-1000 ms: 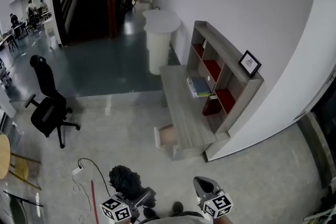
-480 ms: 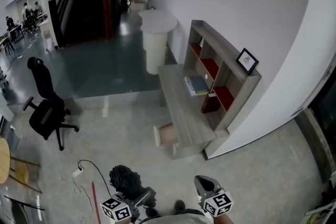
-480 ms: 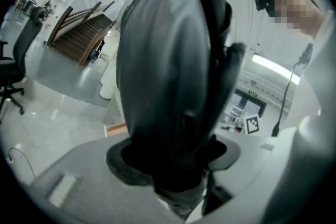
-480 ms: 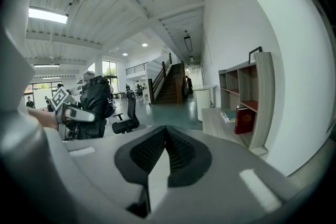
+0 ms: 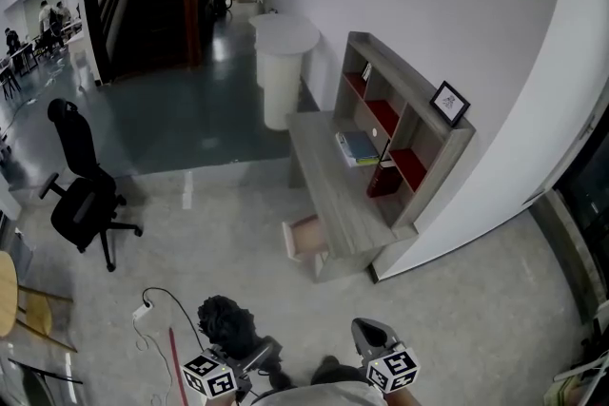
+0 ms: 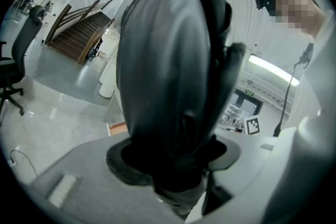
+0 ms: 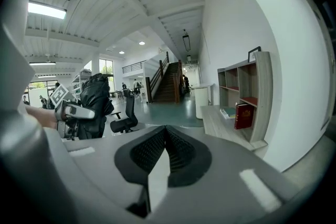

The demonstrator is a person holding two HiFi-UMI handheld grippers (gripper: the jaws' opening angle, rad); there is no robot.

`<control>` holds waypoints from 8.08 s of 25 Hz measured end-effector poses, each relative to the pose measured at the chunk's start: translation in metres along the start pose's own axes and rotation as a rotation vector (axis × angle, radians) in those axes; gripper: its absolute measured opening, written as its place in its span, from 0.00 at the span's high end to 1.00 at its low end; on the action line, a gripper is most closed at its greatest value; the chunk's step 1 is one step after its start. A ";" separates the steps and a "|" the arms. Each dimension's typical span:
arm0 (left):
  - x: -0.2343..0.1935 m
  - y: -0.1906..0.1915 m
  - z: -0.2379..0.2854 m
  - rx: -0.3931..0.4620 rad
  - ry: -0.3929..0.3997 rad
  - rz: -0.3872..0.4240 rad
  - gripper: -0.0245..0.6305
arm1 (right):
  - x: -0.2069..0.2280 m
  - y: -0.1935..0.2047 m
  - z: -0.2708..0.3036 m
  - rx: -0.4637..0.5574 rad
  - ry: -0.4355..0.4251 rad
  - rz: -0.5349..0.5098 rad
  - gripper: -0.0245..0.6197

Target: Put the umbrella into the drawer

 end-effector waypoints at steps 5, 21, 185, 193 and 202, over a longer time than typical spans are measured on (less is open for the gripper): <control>-0.007 0.002 -0.015 -0.001 0.005 -0.007 0.57 | -0.011 0.002 -0.004 -0.003 0.028 0.006 0.95; -0.041 -0.018 -0.010 0.010 -0.020 -0.032 0.57 | -0.006 -0.005 0.040 -0.004 0.009 0.009 0.95; -0.571 0.080 0.640 -1.520 -0.009 -0.121 0.56 | 0.206 0.252 0.445 -0.331 0.474 0.782 0.95; -0.578 0.083 0.644 -1.509 0.035 -0.116 0.55 | 0.207 0.270 0.464 -0.361 0.426 0.781 0.95; -0.587 0.056 0.638 -1.379 -0.043 -0.134 0.39 | 0.203 0.264 0.471 -0.366 0.412 0.805 0.95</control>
Point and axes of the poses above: the fingertips, and each gripper's own axes: z forward along the fingers, x to its right, y out of its underside, the point moved 3 cm from there along -z, backward along the fingers, and after that the axes turned 15 degrees about -z, right-handed, at the moved point
